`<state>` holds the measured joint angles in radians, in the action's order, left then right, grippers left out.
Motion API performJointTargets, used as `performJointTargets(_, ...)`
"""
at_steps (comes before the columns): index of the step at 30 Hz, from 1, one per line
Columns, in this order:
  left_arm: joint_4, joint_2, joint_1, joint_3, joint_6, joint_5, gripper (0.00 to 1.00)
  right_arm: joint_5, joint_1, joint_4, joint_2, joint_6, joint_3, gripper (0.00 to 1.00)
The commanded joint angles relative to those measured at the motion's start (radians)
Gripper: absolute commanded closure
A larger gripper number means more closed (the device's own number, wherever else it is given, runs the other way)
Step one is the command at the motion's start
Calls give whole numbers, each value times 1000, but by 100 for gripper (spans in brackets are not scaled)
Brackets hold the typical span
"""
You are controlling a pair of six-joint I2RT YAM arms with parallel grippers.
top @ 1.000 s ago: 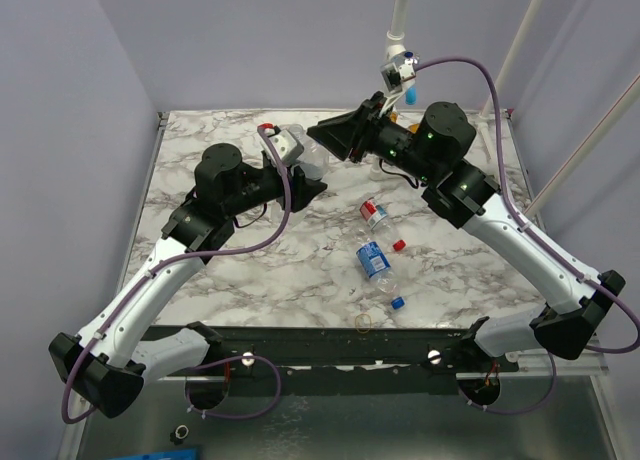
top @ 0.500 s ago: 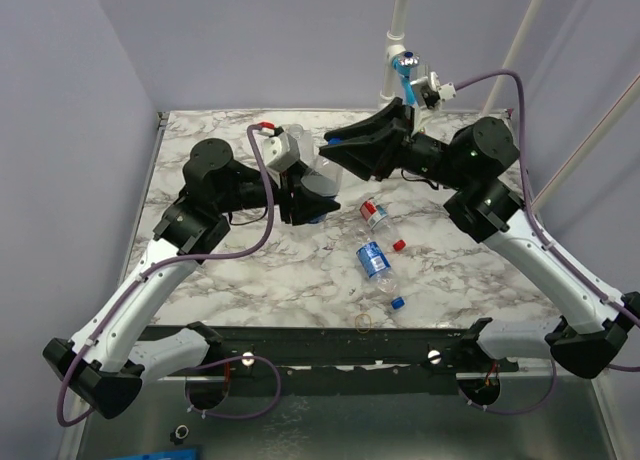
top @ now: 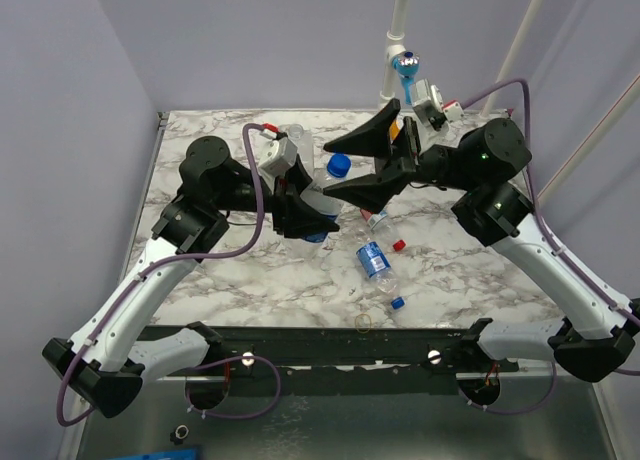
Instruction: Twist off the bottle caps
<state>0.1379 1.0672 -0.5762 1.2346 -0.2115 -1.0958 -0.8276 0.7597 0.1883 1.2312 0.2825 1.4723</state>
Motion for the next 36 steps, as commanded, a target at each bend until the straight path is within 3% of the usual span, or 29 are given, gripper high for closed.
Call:
performJointTargets(1,0,-8,13,12,38,162,81,306,12,-147,-12,-55,52,5)
performJointTargets(2,7,-12,12,5,65,210,81,372,12,-162,-6,-54,67,0)
performJointTargets(7,19,-29,13,-35,229,476,81,553,13,-184,27,-4,108,0)
performJointTargets(14,13,-20,13,-44,317,674,84,627,13,-314,144,33,233,3)
performJointTargets(17,8,-18,13,-44,317,679,84,652,13,-350,180,35,263,14)
performJointTargets(24,-6,-15,13,-53,307,694,84,643,13,-331,198,57,251,27)
performJointTargets(36,-11,-23,12,-73,285,662,84,593,13,-264,184,77,195,82)
